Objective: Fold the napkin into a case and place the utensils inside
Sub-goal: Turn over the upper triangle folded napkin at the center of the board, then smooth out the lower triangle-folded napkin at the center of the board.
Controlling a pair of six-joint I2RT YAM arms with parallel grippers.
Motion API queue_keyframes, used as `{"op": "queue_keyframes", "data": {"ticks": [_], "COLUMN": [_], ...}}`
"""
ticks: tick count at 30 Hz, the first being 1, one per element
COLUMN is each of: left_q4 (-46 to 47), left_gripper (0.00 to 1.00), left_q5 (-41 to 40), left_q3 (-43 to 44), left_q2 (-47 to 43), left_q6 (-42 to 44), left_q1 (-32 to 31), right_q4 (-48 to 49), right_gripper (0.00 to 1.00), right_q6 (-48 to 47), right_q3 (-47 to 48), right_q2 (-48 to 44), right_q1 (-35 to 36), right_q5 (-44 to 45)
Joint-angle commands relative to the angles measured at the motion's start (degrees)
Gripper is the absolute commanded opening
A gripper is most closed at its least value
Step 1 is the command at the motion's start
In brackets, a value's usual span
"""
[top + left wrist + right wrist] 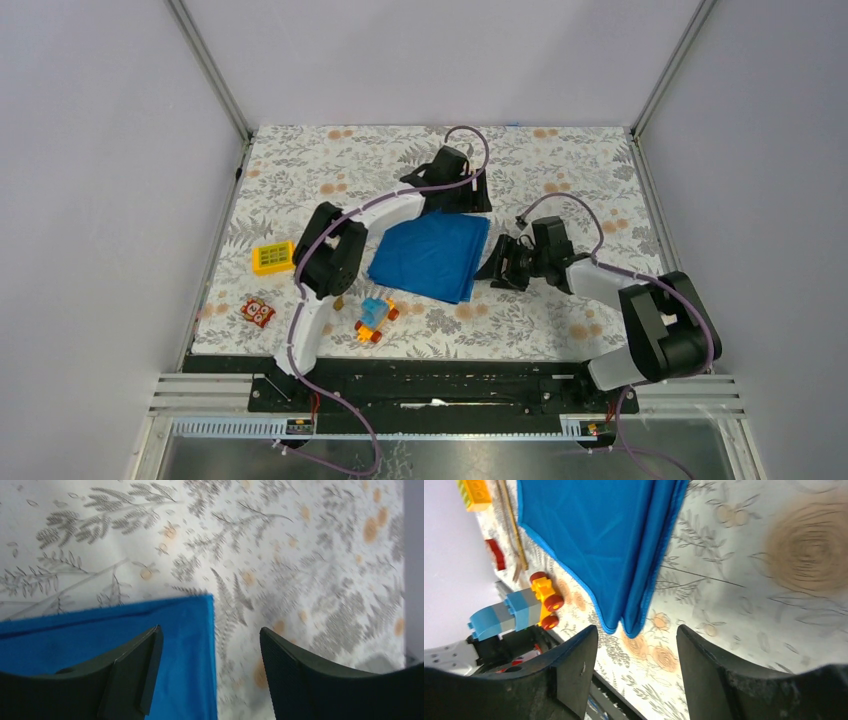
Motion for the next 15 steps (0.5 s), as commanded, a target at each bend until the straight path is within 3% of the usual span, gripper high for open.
{"op": "queue_keyframes", "data": {"ticks": [1,9,15], "left_q4": [-6.5,-7.0,-7.2], "left_gripper": [0.76,0.75,0.65], "left_q5": [8.7,8.4,1.8], "left_q3": [-1.2,-25.9,-32.2], "left_q2": [-11.9,-26.6,-26.4], "left_q6": [3.1,5.1,6.1], "left_q1": [-0.1,-2.9,-8.0], "right_q4": [-15.8,-6.6,-3.3], "right_gripper": [0.66,0.53,0.34], "right_q6": [-7.5,-2.1,-0.5], "right_q3": [4.7,16.1,23.8], "right_q2": [-2.2,14.1,22.6], "right_q1": [-3.1,-7.6,-8.3], "right_q5": [5.9,-1.7,-4.0]}}
